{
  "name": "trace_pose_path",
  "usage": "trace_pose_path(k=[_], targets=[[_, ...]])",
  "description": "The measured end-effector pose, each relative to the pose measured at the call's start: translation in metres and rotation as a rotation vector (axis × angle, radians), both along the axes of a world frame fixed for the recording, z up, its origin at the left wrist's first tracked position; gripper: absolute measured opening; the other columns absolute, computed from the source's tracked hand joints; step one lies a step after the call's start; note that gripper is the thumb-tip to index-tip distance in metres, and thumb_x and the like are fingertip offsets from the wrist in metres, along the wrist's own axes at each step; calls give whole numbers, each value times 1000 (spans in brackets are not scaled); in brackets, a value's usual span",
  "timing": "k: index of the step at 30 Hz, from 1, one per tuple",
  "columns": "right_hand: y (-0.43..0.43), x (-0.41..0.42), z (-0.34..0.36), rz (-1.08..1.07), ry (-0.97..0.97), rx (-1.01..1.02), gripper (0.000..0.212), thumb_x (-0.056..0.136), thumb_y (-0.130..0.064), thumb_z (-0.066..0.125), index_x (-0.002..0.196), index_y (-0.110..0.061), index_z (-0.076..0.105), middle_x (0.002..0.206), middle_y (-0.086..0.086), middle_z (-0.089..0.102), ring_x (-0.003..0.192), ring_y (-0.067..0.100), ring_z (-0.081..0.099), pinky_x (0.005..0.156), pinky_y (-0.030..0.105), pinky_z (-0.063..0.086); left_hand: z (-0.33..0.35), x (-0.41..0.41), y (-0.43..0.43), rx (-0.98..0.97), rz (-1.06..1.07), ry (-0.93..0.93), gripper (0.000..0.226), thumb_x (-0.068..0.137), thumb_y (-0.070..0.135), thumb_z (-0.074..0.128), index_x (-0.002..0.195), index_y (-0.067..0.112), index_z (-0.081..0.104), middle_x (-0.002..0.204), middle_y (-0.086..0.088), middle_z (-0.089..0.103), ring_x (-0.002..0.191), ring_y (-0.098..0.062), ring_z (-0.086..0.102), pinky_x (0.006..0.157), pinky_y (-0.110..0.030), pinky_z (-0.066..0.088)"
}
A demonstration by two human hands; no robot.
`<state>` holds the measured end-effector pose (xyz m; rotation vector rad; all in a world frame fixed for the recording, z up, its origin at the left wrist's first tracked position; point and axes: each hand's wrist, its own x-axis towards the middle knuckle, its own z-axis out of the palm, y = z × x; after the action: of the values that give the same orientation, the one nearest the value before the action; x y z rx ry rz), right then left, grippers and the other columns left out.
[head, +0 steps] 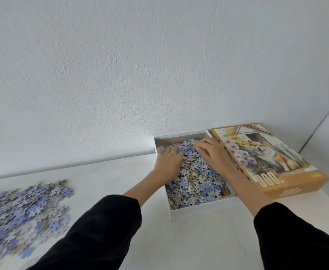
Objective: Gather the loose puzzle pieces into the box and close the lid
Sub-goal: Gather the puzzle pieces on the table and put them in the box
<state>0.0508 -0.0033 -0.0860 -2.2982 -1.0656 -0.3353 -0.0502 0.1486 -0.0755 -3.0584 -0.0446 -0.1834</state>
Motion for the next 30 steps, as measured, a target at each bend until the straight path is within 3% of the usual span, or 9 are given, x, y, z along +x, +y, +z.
trace_pose_path(k=[3, 8, 11, 15, 18, 22, 24, 27, 30], targets=[[1, 0, -2, -4, 21, -86, 24, 94, -23, 49, 106, -13, 67, 102, 2, 62, 96, 18, 55, 78, 34, 47, -1, 5, -4, -145, -43, 7, 41, 99, 26, 33, 139, 16, 36, 147, -6, 33, 129, -25, 41, 104, -46, 34], [2, -2, -1, -19, 78, -14, 32, 97, -25, 43, 109, -7, 66, 111, 3, 60, 107, 17, 51, 91, 35, 42, -6, 10, -2, 15, 54, 19, 41, 99, 29, 36, 138, 16, 36, 152, -7, 26, 131, -27, 38, 102, -47, 29], [1, -4, 1, -30, 44, 3, 28, 96, -26, 45, 104, -10, 67, 103, 1, 58, 102, 14, 50, 84, 31, 42, -6, 10, -1, -39, 24, -85, 39, 96, 14, 40, 135, 17, 40, 146, -6, 37, 128, -26, 42, 99, -42, 34], [0, -5, 1, -31, 15, -45, 25, 94, -28, 48, 98, -12, 67, 97, 0, 57, 96, 13, 49, 74, 27, 41, -3, 6, -2, -154, -20, -42, 36, 101, 29, 29, 128, 15, 48, 133, -6, 50, 112, -25, 54, 86, -38, 48], [0, -4, -1, -59, 36, -116, 28, 95, -28, 46, 94, -11, 69, 97, 0, 58, 95, 13, 50, 75, 29, 44, -2, 4, 3, -92, 26, 58, 42, 100, 33, 28, 138, 16, 38, 146, -8, 36, 125, -27, 44, 96, -39, 39], [0, -7, 3, -55, 79, -78, 24, 93, -22, 49, 97, -11, 70, 104, 0, 60, 100, 14, 53, 83, 31, 46, -1, -1, 1, -108, -8, 50, 45, 96, 17, 36, 142, 15, 32, 151, -6, 29, 136, -25, 31, 108, -45, 25], [-2, -9, 9, -51, 96, -25, 20, 92, -21, 52, 97, -13, 69, 104, 0, 59, 99, 13, 51, 83, 28, 43, 1, -5, -6, -221, -43, 100, 47, 98, 34, 34, 141, 15, 33, 148, -5, 33, 136, -24, 30, 108, -49, 25], [-3, -15, 17, -96, 83, -27, 12, 88, -21, 58, 92, -19, 70, 93, -3, 57, 86, 10, 51, 75, 27, 44, 0, -10, -13, -248, -25, 295, 79, 89, 65, 32, 147, 14, 19, 157, -10, 11, 143, -27, 13, 112, -56, 15], [-4, -25, 15, -131, 150, -104, 13, 83, -14, 63, 91, -24, 69, 90, 3, 57, 83, 15, 54, 76, 34, 50, -4, -11, -11, -122, -24, 269, 78, 91, 62, 30, 149, 14, 11, 158, -8, 5, 144, -26, 8, 113, -55, 10]])
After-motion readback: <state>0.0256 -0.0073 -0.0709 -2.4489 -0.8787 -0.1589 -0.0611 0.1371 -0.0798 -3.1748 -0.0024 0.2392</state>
